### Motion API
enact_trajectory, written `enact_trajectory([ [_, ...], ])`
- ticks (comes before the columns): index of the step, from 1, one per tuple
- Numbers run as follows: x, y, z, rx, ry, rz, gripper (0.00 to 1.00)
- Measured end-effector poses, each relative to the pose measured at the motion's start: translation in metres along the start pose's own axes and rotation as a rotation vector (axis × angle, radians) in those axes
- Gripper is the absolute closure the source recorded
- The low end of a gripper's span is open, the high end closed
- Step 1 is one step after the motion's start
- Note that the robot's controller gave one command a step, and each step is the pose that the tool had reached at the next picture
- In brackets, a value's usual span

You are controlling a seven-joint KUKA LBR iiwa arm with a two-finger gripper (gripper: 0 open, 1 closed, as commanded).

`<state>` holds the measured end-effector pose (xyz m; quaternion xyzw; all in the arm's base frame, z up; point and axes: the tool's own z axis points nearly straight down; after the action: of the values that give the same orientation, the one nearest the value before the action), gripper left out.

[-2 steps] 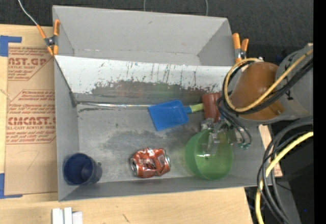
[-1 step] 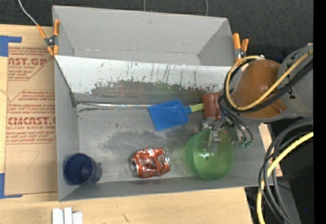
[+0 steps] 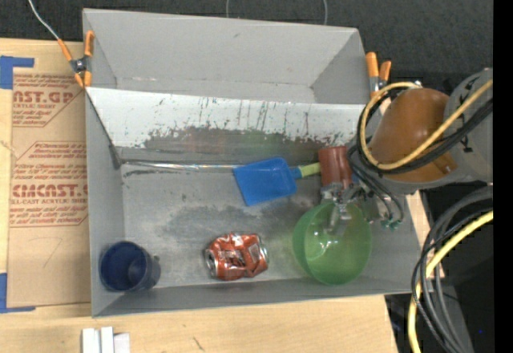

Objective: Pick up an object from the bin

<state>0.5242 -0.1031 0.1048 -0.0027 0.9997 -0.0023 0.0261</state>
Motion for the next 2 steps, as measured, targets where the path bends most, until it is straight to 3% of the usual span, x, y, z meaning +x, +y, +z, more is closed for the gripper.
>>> enact_trajectory([
  [2, 0.000, 0.000, -0.028, 0.001, 0.003, -0.001, 1.00],
])
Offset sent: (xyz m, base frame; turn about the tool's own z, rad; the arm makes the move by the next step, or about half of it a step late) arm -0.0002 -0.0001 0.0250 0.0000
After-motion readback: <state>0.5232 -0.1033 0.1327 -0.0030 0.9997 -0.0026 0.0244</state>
